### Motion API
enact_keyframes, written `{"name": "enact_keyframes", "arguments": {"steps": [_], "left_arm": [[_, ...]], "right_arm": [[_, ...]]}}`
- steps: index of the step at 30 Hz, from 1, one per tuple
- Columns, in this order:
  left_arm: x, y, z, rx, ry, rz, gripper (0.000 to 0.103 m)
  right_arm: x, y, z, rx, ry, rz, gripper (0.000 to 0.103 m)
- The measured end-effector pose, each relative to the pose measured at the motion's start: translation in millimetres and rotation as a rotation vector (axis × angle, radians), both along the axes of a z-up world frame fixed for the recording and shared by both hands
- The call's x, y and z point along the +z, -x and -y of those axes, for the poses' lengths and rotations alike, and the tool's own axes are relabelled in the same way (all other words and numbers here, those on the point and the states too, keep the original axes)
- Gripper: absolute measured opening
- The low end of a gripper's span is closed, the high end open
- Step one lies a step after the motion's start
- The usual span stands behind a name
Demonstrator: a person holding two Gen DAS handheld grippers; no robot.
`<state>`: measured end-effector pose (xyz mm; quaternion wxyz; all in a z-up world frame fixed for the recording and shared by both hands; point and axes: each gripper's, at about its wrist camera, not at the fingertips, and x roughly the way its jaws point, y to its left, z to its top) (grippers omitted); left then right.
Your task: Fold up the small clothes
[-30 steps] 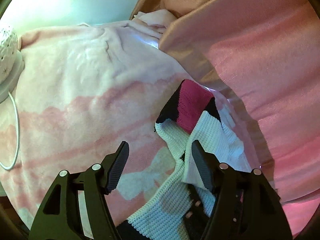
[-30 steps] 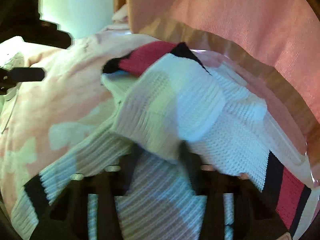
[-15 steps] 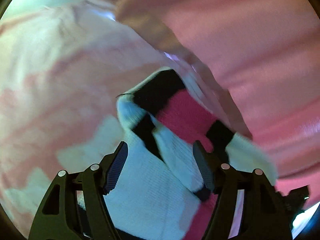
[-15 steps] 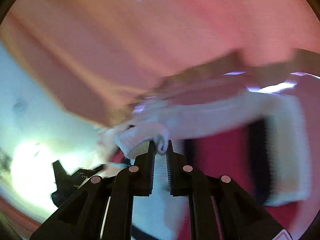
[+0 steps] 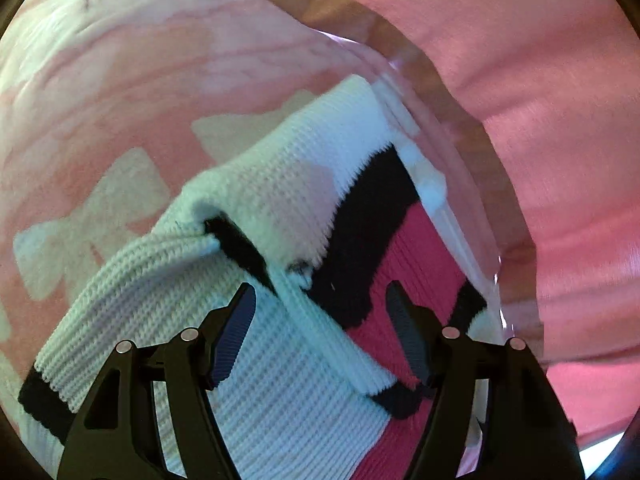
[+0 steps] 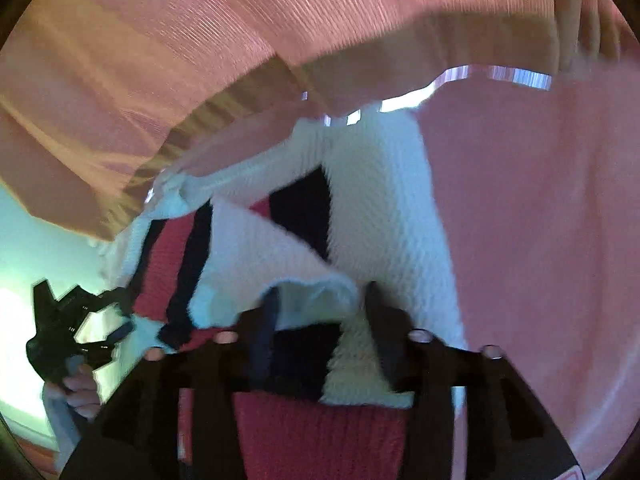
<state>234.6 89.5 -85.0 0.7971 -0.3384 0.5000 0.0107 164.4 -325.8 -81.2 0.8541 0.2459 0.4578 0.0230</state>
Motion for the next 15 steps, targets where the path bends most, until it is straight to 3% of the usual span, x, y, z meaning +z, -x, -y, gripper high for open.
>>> {"name": "enact_keyframes", "arguments": {"steps": [2,7,12,15], "left_arm": [[-2,-5,-4,0.014,-0.007,0.001,0.065],[-4,-12,-11,0.012,-0.082,0.011,0.064],[-4,-13,-14,-0.003,-0.094,0.013,0.064],[-3,-14,-16,-0.004,-0.089,0.013,0.064]], "right_arm": [[7,0,-7,0.035,0.115,0.024,0.053],[11,3,-28,0.174,0.264,0.078,0.061],[1,-2,-24,0.227,0.234,0.033,0.062],[13,12,-23,0.28,0.263,0.067,0.062]]}}
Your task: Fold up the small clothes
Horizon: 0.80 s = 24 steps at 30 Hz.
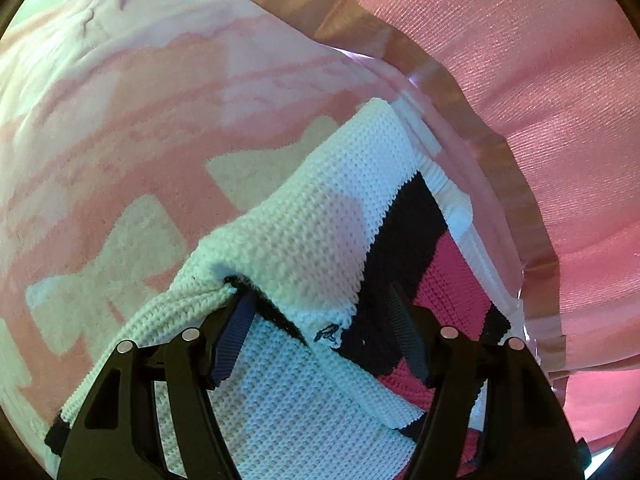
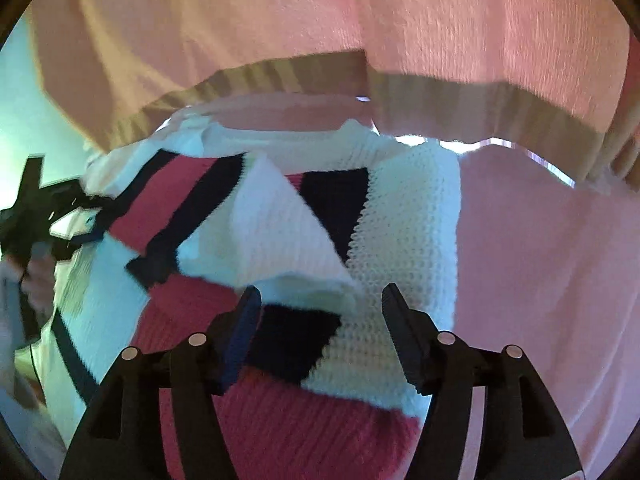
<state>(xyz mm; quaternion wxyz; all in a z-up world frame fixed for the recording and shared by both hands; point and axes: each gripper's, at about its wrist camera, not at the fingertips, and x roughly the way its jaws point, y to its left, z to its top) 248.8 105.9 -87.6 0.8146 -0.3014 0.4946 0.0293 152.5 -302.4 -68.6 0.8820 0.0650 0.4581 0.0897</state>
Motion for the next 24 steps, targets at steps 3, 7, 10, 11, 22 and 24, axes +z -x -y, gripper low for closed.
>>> {"name": "enact_keyframes", "arguments": {"steps": [3,7,10,11,22,24], "left_arm": [[-1,-3,-4,0.011,0.004,0.001,0.064],[0,-3,-2,0.014,-0.007,0.0,0.064],[1,-1,-1,0.016,-0.02,0.004,0.062],[2,0,0,0.019,-0.03,0.007,0.053],[2,0,-26,0.061,-0.05,0.009,0.015],[3,2,-25,0.06,-0.023,0.016,0.019]], "right_arm": [[8,5,-8,0.062,0.062,0.047,0.064],[-2,-15,-11,0.045,0.089,0.065,0.064],[-17,-32,0,-0.013,-0.003,0.034,0.047],[-20,-35,4,-0.021,-0.057,0.013,0.011],[-2,-32,48,-0.182,-0.399,-0.031,0.011],[-44,-31,58,-0.257,-0.428,-0.163,0.012]]}}
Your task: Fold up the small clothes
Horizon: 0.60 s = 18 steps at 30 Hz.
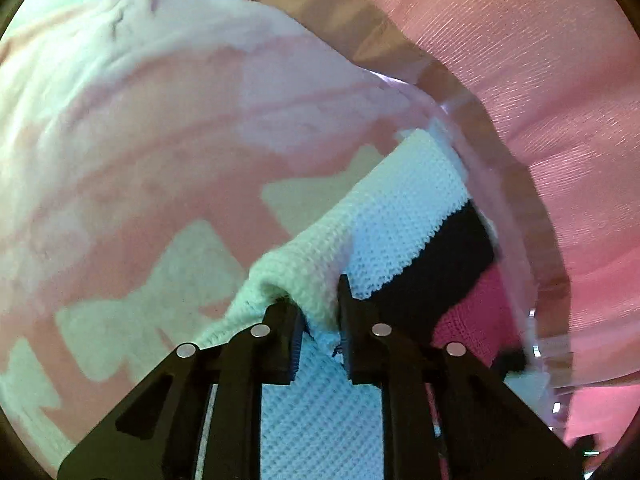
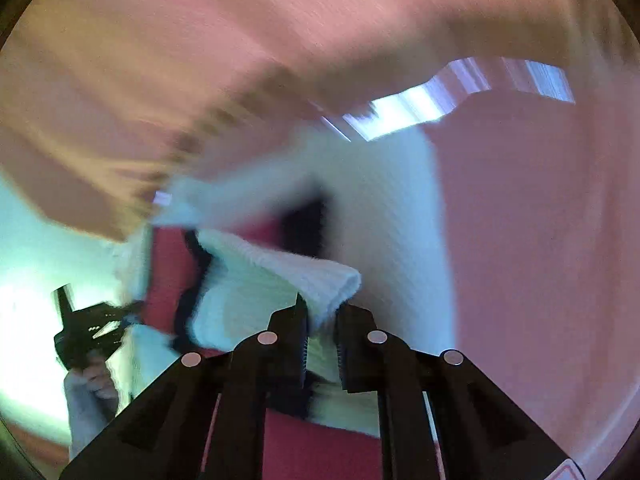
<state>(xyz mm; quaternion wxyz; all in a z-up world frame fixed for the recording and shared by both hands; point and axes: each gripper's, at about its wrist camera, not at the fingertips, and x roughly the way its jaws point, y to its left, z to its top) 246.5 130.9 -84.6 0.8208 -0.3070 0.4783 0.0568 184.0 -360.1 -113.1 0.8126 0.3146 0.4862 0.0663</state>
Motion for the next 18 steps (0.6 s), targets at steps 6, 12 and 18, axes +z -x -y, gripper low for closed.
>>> {"name": "enact_keyframes", "arguments": {"steps": [6,12,18], "left_arm": [[6,-1,1,-0.023,0.021,0.01,0.034],[4,-3,5,-0.027,-0.001,0.011,0.034],[2,-5,4,-0.016,0.009,0.009,0.034]], "right_arm": [[5,5,-5,-0.022,-0.019,0.057,0.036],[13,-4,6,-0.085,-0.025,0.119,0.011],[-4,18,0,-0.075,-0.059,0.012,0.021]]}}
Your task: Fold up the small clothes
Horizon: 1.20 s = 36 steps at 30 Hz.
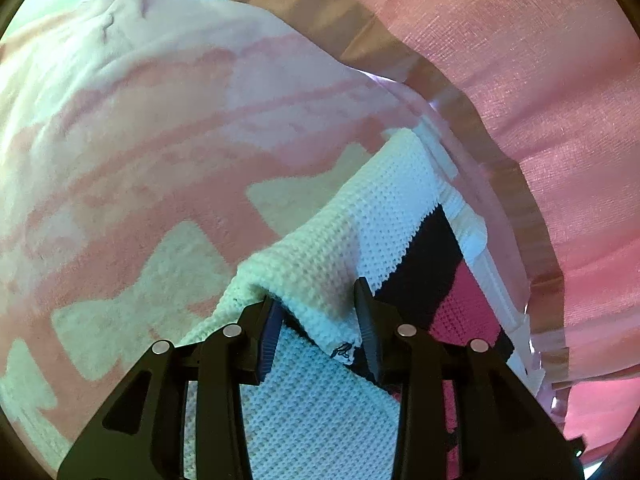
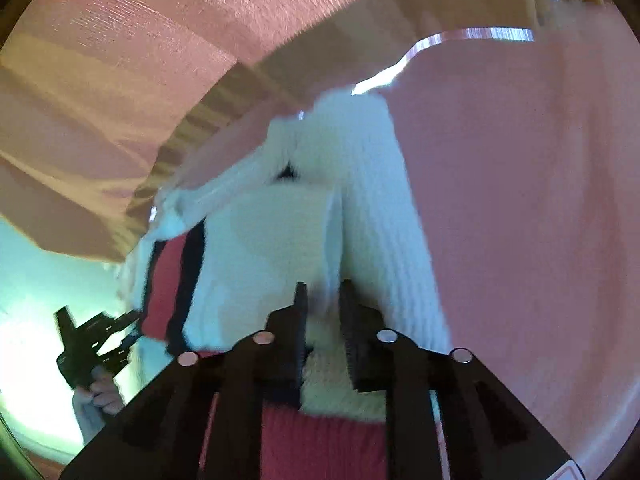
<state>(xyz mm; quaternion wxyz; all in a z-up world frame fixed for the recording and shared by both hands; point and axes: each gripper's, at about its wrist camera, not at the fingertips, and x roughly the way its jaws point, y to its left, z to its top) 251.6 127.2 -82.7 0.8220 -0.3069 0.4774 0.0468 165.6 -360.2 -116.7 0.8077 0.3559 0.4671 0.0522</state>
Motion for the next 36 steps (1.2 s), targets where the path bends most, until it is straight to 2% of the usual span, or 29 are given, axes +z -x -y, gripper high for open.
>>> {"name": "enact_keyframes", "arguments": {"steps": [2,3,4,5,6,10,12,14,16,18,20,22,23,24,26,27,28,29,31,32,34,36], "left_arm": [[-1,-1,-2,0.016,0.019,0.001,0.034],[-2,-1,-3,0.015,0.02,0.003,0.033],[-2,-1,-2,0.009,0.013,0.006,0.032],[0,0,-1,-0.003,-0.002,0.015,0.019],[3,2,-1,-0.006,-0.01,0.032,0.011],[26,16,-3,-0.003,-0.047,0.109,0.011],[22,19,-6,0.015,-0.064,0.091,0.011],[2,15,-5,0.005,-0.046,0.011,0.011],[-4,21,-2,0.012,-0.027,-0.007,0.011],[8,29,2,0.001,-0.072,0.031,0.011],[8,28,1,-0.004,-0.082,0.034,0.011],[-5,23,-1,-0.008,-0.066,-0.004,0.012],[-7,23,-1,-0.008,-0.064,-0.011,0.013],[-5,25,2,-0.007,-0.077,-0.007,0.014],[10,34,7,-0.013,-0.09,0.007,0.016],[17,40,8,-0.01,-0.091,0.017,0.017],[23,45,8,-0.004,-0.093,0.026,0.016],[33,54,7,0.013,-0.095,0.045,0.018],[47,62,10,0.013,-0.091,0.098,0.02],[53,60,16,-0.009,-0.104,0.125,0.021],[54,51,29,-0.046,-0.125,0.142,0.022],[38,30,44,-0.1,-0.132,0.122,0.022]], "right_arm": [[4,1,-12,0.022,0.036,0.019,0.027],[6,-2,-18,0.043,0.071,0.032,0.023],[8,-3,-22,0.058,0.09,0.043,0.008],[12,-4,-24,0.064,0.091,0.059,0.007],[20,-3,-25,0.056,0.087,0.088,0.007],[70,17,-24,0.046,0.123,0.226,0.007],[69,22,-20,0.037,0.197,0.21,0.007],[40,20,-14,0.032,0.278,0.086,0.006],[18,20,-8,0.014,0.266,0.002,0.006],[29,23,-6,0.007,0.258,0.026,0.006],[43,26,-9,0.018,0.298,0.075,0.006],[30,24,-6,0.023,0.312,0.018,0.006],[15,24,-3,0.021,0.288,-0.037,0.005],[14,26,0,0.003,0.272,-0.032,0.004],[32,31,0,-0.046,0.315,-0.027,0.01],[49,37,-2,-0.099,0.377,-0.002,0.017],[60,41,-5,-0.132,0.427,0.026,0.019],[82,49,-16,-0.148,0.498,0.115,0.019],[98,46,-39,-0.078,0.508,0.192,0.017],[101,34,-59,0.013,0.486,0.214,0.012],[93,11,-93,0.148,0.428,0.22,0.006],[74,-16,-128,0.254,0.369,0.21,0.002]]}}
